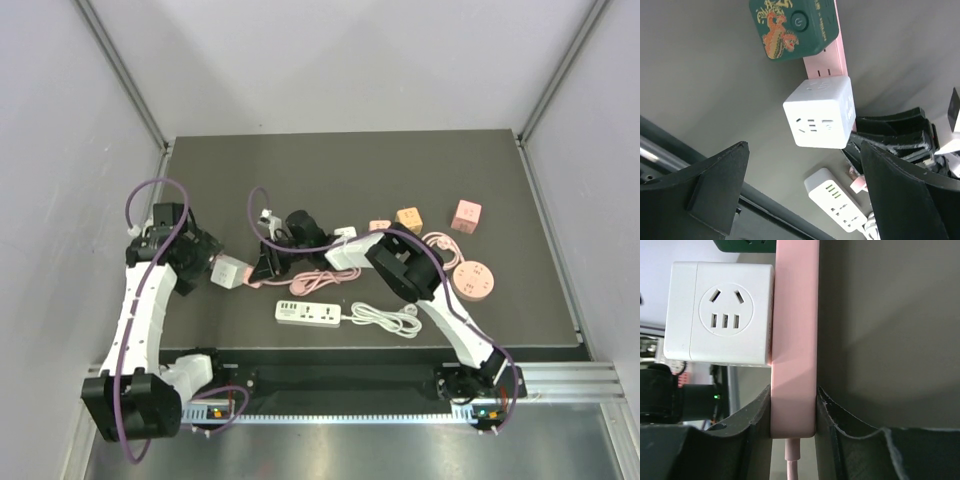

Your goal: Pull the plug off the socket

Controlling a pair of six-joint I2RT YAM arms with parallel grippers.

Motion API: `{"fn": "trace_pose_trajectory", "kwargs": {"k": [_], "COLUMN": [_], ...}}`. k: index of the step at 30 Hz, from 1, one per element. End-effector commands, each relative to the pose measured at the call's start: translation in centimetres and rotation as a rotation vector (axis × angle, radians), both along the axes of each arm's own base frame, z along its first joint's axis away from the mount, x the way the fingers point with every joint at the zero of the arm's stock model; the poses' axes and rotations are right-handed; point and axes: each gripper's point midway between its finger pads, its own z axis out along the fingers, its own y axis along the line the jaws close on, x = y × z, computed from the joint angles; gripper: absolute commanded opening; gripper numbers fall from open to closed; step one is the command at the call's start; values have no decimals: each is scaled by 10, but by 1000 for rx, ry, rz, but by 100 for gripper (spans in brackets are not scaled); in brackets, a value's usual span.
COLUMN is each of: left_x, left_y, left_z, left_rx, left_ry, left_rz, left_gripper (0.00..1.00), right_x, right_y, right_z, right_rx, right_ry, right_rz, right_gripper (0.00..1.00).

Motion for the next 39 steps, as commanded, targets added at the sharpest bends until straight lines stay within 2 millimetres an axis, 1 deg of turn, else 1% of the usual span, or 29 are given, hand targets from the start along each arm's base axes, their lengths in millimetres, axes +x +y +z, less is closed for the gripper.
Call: {"fn": "trace_pose_trajectory", "kwargs": {"k": [1,3,7,8,9,10,12,13,15,16,18,20,22,23,26,27,29,31,33,34,37,38,39], "left_x": [14,18,20,20,23,19,19,15,11,8,8,11,16,22,27,30,32,35,37,36,26,23,25], "left_y": [-11,-18,-33,-37,-37,-37,-34,-33,-29,-24,-19,-16,-18,-17,-19,-19,-18,-17,-17,-16,-8,-5,-3], "left_z": [-5,-11,-31,-35,-37,-43,-45,-50,-53,-59,-65,-73,-79,-82,-91,-92,-92,-89,-80,-76,-55,-51,-41], "left_rx": [-64,-103,-195,-218,-226,-230,-218,-214,-197,-172,-154,-142,-158,-160,-176,-175,-168,-163,-151,-144,-89,-69,-50], "left_ry": [-31,-24,20,27,18,32,29,44,46,55,57,53,46,31,36,34,25,4,-34,-40,-63,-60,-79], "left_rz": [-28,-28,-33,-35,-23,-16,6,16,44,67,101,118,129,135,135,130,129,116,88,82,79,78,54], "left_gripper": [97,97,97,97,97,97,97,97,97,97,97,95,91,90,85,76,64,50,12,0,0,0,0], "right_x": [-7,-8,-8,-7,-7,-8,-6,-5,-5,-4,-5,-5,-4,-4,-5,-4,-3,-3,-2,-1,1,2,5], "right_y": [7,8,9,10,10,11,11,11,12,12,12,12,11,11,11,11,12,12,12,12,14,14,14], "right_z": [25,24,23,25,25,26,25,24,22,22,22,22,21,20,17,16,18,17,15,13,10,6,5], "right_rx": [126,137,144,153,155,157,158,156,153,155,157,160,157,155,152,152,156,153,146,143,141,132,122], "right_ry": [19,29,63,62,65,74,78,84,95,99,101,102,107,110,124,133,133,140,155,162,209,223,238], "right_rz": [75,73,63,62,61,57,49,41,39,36,37,33,23,21,14,11,9,1,-10,-17,-45,-61,-87], "right_gripper": [0,0,0,0,0,0,0,0,0,0,0,0,0,0,0,0,0,0,0,0,0,0,0]}}
